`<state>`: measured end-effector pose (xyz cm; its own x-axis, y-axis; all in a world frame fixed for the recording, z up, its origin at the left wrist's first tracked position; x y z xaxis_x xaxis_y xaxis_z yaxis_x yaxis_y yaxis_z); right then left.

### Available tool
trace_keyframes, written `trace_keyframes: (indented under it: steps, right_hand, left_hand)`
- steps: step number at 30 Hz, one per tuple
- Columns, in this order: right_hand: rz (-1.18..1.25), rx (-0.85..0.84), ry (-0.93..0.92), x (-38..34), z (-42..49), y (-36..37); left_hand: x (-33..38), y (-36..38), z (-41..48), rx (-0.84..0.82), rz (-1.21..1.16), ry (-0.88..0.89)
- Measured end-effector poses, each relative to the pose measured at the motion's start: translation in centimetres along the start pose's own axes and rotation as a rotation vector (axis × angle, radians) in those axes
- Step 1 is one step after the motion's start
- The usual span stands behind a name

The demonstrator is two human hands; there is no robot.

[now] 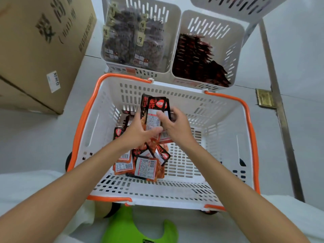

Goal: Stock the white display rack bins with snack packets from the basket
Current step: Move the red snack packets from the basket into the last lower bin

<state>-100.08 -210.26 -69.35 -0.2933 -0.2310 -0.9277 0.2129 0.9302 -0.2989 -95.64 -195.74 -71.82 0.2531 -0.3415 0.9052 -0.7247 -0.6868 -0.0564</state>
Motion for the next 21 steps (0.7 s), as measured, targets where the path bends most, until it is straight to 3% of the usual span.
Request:
trace_keyframes:
  steps: [3,7,12,18,21]
  right_hand:
    - [0.001,-0.077,-0.072,-2.5,0.2,-0.6]
    - [-0.001,-0.136,-0.128,-4.0,0.1,-0.5]
    - [0.032,-0.219,-0.137,-4.9,-0.4,0.1]
    - [0.065,0.050,0.004,-3.5,0.2,-3.4]
    - [-0.020,0.130,-0.074,-4.6,-0.3,-3.3]
  left_hand:
    - [1.9,0.1,0.5,-0.054,-0.271,-0.066]
    - [3.6,-0.2,0.4,-0.240,-0.344,-0.054]
    - [4.8,-0.7,0.1,-0.276,-0.389,-0.022]
    - [4.8,-2.6,0.0,-0.081,-0.566,-0.128]
    - [5.0,-1.0,-0.2,-0.116,-0.414,-0.105]
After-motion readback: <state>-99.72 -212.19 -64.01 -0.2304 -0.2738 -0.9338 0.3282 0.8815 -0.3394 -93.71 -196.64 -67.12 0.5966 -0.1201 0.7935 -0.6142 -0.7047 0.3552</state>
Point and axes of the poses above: each hand's wrist, its own z-axis towards the middle knuckle, its own y-axis out of the palm, x = y × z, the point moved 4 cm from there along z, towards the middle knuckle, and after that the axes turned 5 degrees about -x, right-handed, at the moved point
